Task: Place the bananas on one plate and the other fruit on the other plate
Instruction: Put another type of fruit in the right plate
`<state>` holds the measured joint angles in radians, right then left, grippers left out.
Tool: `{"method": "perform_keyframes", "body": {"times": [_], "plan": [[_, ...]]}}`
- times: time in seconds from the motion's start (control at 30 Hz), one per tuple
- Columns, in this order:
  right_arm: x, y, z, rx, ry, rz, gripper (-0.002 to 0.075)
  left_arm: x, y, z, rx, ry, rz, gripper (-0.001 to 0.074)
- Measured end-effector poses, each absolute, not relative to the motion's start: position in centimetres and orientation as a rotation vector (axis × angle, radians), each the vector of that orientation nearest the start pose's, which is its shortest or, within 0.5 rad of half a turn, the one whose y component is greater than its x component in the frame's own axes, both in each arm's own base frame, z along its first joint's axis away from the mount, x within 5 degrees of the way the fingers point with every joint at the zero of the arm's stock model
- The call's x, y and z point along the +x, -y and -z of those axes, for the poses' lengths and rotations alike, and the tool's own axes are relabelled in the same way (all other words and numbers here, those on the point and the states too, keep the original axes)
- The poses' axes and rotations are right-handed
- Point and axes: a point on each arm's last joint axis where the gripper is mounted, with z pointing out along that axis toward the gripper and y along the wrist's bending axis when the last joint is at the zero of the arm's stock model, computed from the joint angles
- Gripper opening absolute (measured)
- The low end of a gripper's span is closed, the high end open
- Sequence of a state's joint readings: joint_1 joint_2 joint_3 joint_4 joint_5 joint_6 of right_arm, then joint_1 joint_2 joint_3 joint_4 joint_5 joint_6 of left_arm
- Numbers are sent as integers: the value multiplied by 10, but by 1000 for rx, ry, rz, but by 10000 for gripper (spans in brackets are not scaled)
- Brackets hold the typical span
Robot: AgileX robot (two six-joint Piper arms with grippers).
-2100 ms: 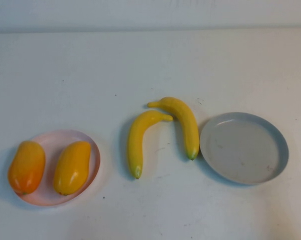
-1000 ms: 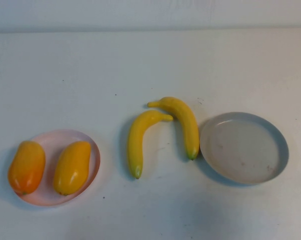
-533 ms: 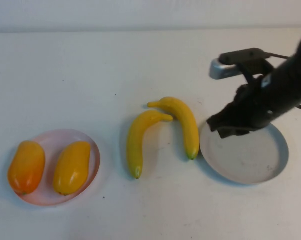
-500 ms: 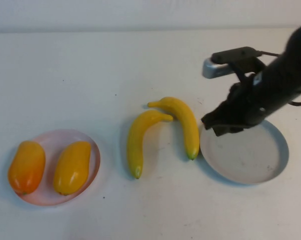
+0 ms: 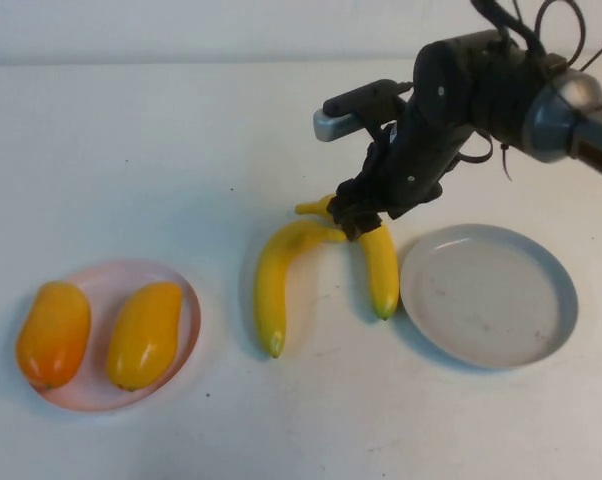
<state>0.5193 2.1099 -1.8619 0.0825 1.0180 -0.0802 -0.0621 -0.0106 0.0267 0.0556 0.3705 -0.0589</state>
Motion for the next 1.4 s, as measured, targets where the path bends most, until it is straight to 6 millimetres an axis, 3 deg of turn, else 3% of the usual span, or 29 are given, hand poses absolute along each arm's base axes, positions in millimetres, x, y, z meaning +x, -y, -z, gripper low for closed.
{"method": "perform_keyframes", "body": {"times": [0.2,0.37,0.57,0.73,0.87,0.97,1.13,1.23,1.3,1.4], "plan": [[420,-245,-211,-783,-2706,-182,461,53,1,-171,38,-1869,29,2],[428,-247,-196,-769,-2738,-140,460,53,1,-171,38,-1869,29,2],[430,-246,-190,-765,-2755,-128,442,53,1,-171,38,-1869,29,2],[430,-247,-189,-763,-2758,-127,304,53,1,-171,38,-1869,29,2],[429,-246,-189,-735,-2777,-129,307,53,1,-171,38,-1869,29,2],[427,-245,-201,-680,-2781,-140,307,53,1,-171,38,-1869,29,2],[410,-231,-267,-556,-2699,-145,307,53,1,-171,38,-1869,29,2],[392,-206,-299,-437,-2670,-103,307,53,1,-171,38,-1869,29,2],[381,-186,-304,-357,-2675,-70,307,53,1,-171,38,-1869,29,2],[362,-155,-294,-268,-2709,-39,307,53,1,-171,38,-1869,29,2]]}}
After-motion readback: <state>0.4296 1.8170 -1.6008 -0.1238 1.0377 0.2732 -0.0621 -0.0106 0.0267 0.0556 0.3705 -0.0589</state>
